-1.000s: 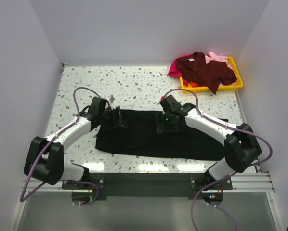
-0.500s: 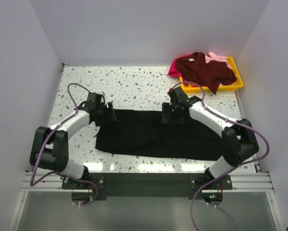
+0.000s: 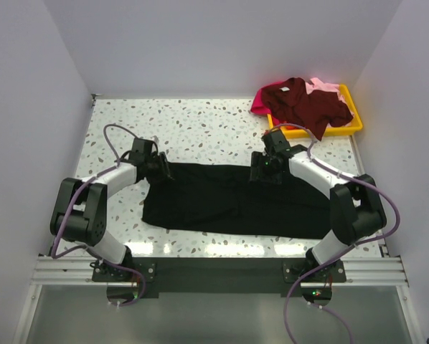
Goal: Fold and stack the t-shirts
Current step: Fold the tshirt
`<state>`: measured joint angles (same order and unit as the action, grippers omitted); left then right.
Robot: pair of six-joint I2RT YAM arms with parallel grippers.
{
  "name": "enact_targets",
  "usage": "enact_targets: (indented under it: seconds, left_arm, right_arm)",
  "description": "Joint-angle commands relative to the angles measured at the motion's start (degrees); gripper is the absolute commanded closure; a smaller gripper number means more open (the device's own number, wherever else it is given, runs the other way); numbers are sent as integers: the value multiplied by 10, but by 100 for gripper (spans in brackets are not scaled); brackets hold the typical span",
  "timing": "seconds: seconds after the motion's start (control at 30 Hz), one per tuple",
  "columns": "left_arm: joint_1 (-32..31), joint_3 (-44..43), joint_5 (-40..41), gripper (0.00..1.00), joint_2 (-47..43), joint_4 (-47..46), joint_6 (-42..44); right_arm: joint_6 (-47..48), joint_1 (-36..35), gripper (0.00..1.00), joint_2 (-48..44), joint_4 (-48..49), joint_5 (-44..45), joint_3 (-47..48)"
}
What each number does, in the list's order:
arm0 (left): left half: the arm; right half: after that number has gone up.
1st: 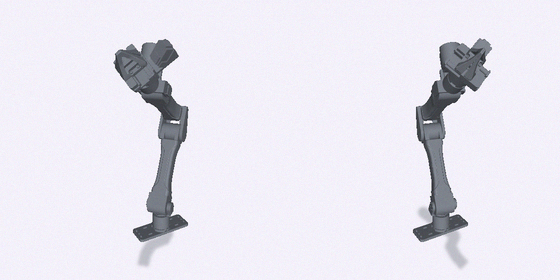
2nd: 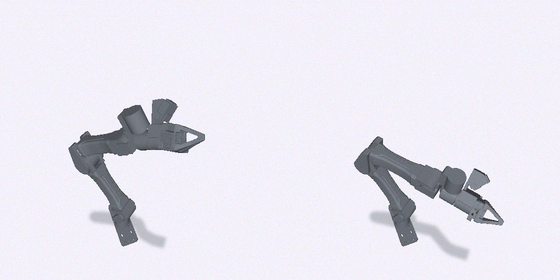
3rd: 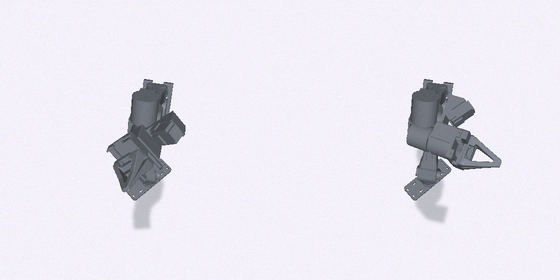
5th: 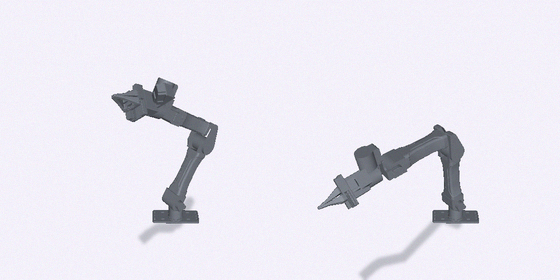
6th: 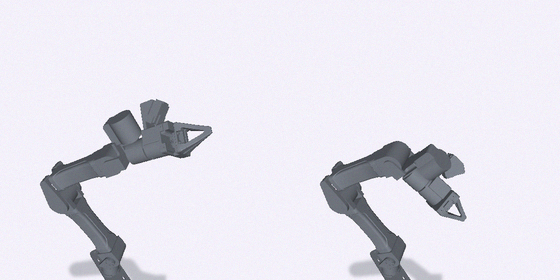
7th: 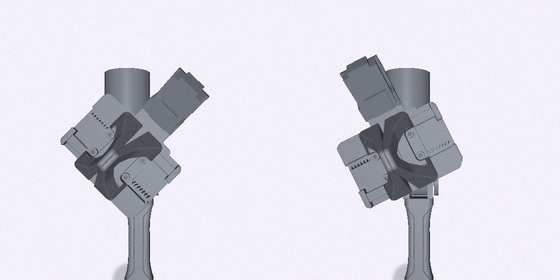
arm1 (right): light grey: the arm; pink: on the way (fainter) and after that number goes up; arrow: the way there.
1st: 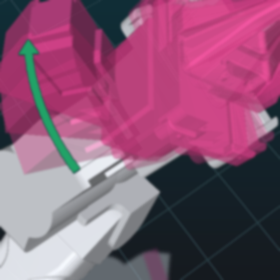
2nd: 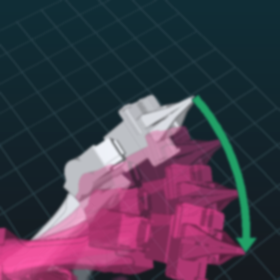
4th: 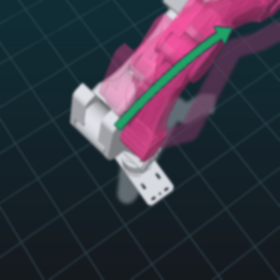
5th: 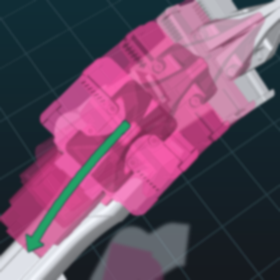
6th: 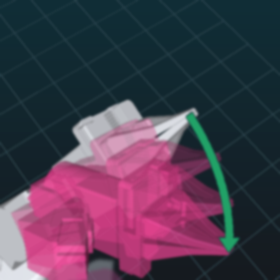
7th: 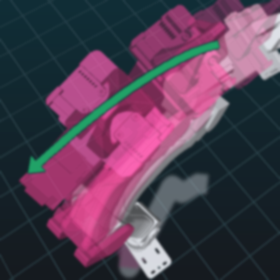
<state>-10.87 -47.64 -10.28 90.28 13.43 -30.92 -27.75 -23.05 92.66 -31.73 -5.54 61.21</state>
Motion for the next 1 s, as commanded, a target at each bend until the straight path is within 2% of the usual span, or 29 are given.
enact_targets:
  seconds: [0.0,0.03,0.27,0.77,0.97]
  left_arm:
    - [9,16,-32,57,13,-53,0]
    - [9,18,-33,66,14,-59,0]
    - [22,34,-31,99,19,-60,9]
    - [55,44,25,100,-19,-16,25]
    - [57,42,32,100,-27,-10,29]
  right_arm:
    - [12,22,38,7,23,-11,-20]
    - [13,28,37,8,25,-11,-23]
    - [16,77,35,24,47,-23,-58]
    - [21,154,34,90,76,-46,-74]
    - [38,167,33,100,59,-34,-43]
